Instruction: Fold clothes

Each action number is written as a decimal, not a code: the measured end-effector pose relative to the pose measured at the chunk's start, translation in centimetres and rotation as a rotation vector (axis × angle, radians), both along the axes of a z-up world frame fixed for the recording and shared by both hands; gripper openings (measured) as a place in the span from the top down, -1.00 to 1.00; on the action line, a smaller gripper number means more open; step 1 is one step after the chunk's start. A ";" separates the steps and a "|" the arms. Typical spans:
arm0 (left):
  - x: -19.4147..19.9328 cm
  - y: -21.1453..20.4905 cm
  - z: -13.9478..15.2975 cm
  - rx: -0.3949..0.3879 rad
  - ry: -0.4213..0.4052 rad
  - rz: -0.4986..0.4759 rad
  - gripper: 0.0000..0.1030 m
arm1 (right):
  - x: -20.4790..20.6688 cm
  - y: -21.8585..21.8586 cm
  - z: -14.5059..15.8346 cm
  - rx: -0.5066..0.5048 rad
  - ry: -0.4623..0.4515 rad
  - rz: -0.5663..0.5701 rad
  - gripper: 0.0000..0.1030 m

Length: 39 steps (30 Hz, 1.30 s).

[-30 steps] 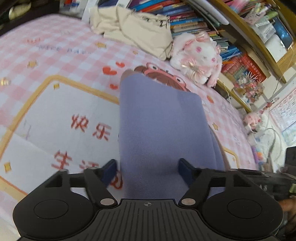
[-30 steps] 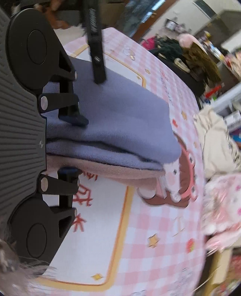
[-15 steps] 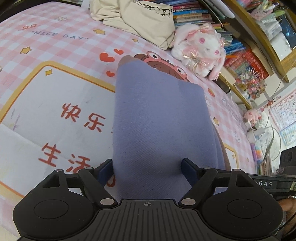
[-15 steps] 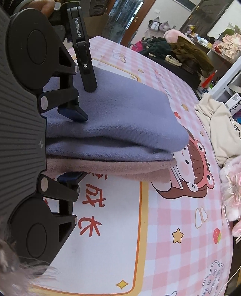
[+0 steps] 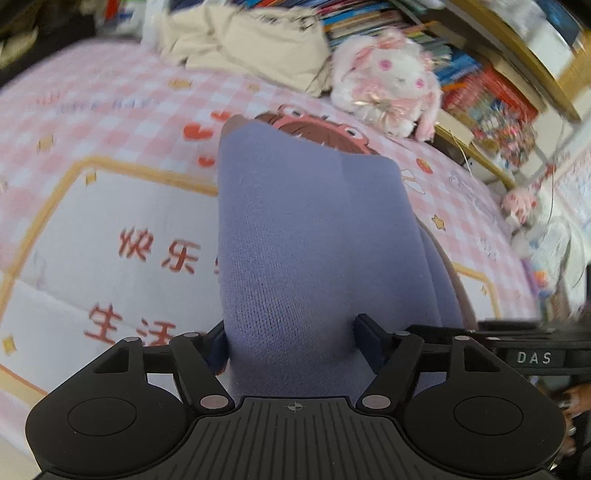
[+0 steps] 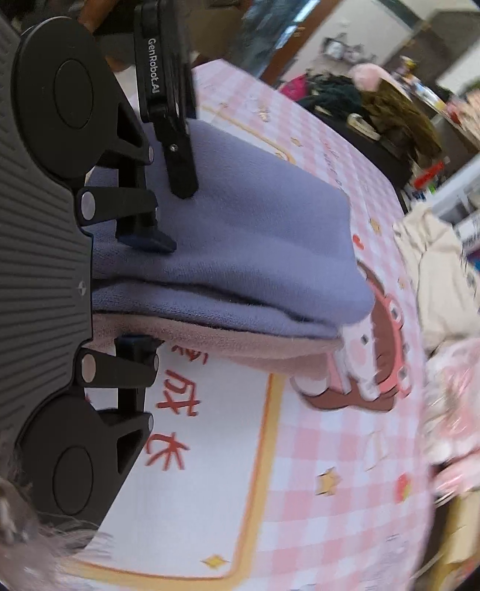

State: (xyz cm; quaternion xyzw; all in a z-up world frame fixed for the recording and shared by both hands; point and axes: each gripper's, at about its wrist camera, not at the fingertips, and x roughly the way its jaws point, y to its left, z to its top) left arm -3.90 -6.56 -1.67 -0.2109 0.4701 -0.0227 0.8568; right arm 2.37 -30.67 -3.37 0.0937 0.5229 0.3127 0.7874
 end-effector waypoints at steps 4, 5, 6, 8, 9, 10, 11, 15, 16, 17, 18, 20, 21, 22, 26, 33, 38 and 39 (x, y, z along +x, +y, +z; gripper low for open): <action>0.3 1.2 -0.7 -0.080 0.015 -0.001 -0.47 | 0.2 -0.1 -0.3 0.016 0.022 -0.027 -0.03; 0.4 1.3 -0.8 -0.084 0.013 -0.010 -0.48 | 0.2 0.0 -0.3 0.015 0.019 -0.027 -0.03; 0.5 1.3 -0.8 -0.089 0.011 -0.019 -0.48 | 0.2 0.2 -0.3 0.015 0.016 -0.025 -0.04; 0.8 1.2 -0.9 -0.091 0.008 -0.039 -0.48 | 0.2 0.6 -0.3 0.013 0.012 -0.022 0.01; 1.0 1.3 -1.0 -0.093 0.006 -0.046 -0.48 | 0.2 0.7 -0.3 0.010 0.007 -0.026 0.06; 1.1 1.3 -1.0 -0.096 0.006 -0.051 -0.48 | 0.0 0.9 -0.2 0.003 -0.001 -0.035 0.09; 1.3 1.4 -1.0 -0.095 0.012 -0.060 -0.48 | -0.1 1.1 0.0 -0.003 -0.009 -0.045 0.14; 2.3 1.6 -0.9 -0.083 0.031 -0.094 -0.35 | -0.7 1.8 0.4 -0.029 -0.040 -0.084 0.29; 2.4 1.7 -0.7 -0.078 0.024 -0.104 -0.23 | -0.9 2.1 0.6 -0.041 -0.056 -0.087 0.31; 2.4 1.9 -0.5 -0.072 0.015 -0.115 -0.14 | -1.1 2.5 1.0 -0.060 -0.082 -0.082 0.35; 2.5 1.9 -0.2 -0.062 0.003 -0.132 -0.10 | -1.3 2.9 1.3 -0.074 -0.103 -0.080 0.37; 2.4 2.2 0.6 -0.028 -0.028 -0.167 -0.02 | -1.5 3.5 1.7 -0.076 -0.129 -0.088 0.39; 2.4 2.3 1.0 -0.009 -0.044 -0.181 -0.01 | -1.7 3.8 1.9 -0.074 -0.141 -0.093 0.39; 2.3 2.6 1.4 0.009 -0.062 -0.194 -0.01 | -1.8 4.2 2.1 -0.072 -0.152 -0.098 0.40; 2.7 4.1 2.5 0.041 -0.115 -0.221 -0.01 | -2.1 6.2 2.9 -0.080 -0.206 -0.110 0.40; 4.7 8.2 3.4 0.027 -0.157 -0.231 -0.01 | -0.6 9.6 4.2 -0.072 -0.257 -0.132 0.40; 7.6 10.9 3.4 0.006 -0.172 -0.234 -0.01 | 1.7 12.2 4.8 -0.070 -0.289 -0.156 0.40; 8.4 11.5 3.3 -0.003 -0.168 -0.238 -0.01 | 2.4 12.6 4.9 -0.069 -0.289 -0.163 0.40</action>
